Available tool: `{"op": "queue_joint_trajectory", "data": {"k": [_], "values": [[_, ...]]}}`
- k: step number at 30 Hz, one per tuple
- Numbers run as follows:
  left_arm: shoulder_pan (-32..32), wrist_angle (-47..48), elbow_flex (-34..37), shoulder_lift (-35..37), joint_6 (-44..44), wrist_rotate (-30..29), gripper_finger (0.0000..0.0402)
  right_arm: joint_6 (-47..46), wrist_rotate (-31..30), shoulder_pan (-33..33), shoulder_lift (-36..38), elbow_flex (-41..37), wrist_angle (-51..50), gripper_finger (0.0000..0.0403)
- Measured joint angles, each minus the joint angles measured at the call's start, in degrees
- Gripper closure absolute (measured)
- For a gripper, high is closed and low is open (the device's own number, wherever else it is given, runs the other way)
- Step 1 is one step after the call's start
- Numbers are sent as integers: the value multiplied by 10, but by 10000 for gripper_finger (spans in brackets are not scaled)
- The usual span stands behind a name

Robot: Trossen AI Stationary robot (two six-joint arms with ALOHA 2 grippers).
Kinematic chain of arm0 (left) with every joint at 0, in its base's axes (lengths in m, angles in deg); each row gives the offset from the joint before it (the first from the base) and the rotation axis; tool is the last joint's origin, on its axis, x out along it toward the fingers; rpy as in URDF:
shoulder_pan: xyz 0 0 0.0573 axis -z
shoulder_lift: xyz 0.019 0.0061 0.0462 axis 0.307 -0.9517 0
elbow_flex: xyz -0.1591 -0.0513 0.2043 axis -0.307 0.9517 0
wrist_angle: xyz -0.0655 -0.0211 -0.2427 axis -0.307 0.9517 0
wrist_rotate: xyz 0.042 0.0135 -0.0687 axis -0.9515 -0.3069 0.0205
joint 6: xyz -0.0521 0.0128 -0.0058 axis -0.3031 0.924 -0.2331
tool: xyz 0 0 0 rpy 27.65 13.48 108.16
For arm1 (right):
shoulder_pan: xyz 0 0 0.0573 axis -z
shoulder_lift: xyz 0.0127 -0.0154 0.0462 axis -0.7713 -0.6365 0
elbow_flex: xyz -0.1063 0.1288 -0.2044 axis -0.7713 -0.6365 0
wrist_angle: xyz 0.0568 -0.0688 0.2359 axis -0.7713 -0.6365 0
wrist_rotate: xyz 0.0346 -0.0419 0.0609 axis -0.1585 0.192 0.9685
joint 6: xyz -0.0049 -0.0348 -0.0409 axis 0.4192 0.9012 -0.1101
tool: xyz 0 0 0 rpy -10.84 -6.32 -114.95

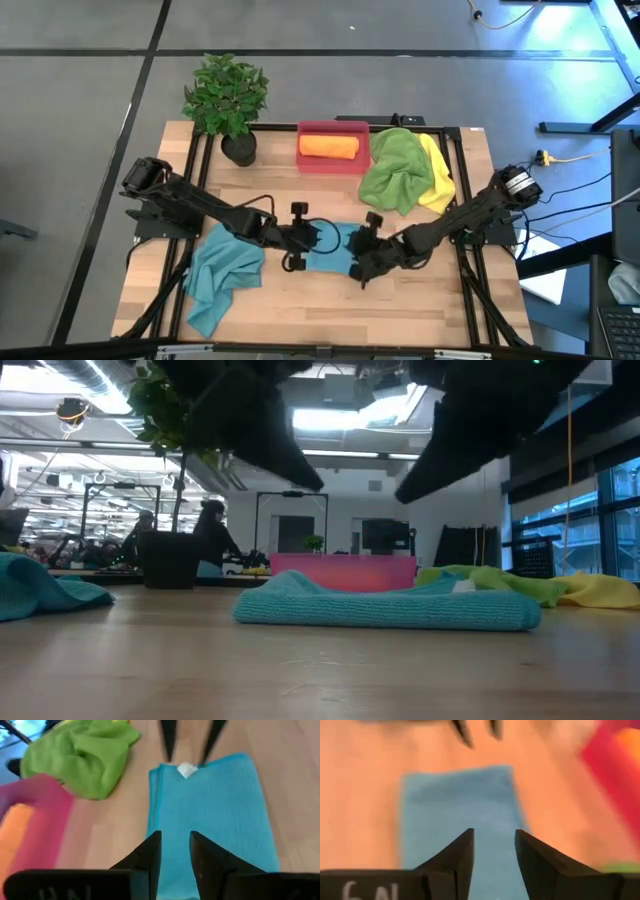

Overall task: Roll microfiber towels into tight, uniform cylinder then place into a basket
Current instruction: Roll the right blue towel

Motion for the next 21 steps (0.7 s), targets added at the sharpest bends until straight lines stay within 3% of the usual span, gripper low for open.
{"op": "queue_joint_trajectory", "data": {"k": [4, 9, 15, 21], "values": [[1, -141, 53, 3, 22, 26, 312, 22, 66, -2, 4, -81, 172, 292], [-7, -247, 116, 6, 16, 44, 312, 21, 73, 14, 6, -177, 309, 349], [-32, -259, 177, -2, -51, 59, 312, -16, 59, 47, 6, -241, 346, 397], [-40, -276, 208, -2, -65, 62, 312, -66, 58, 70, 6, -265, 352, 381]]}}
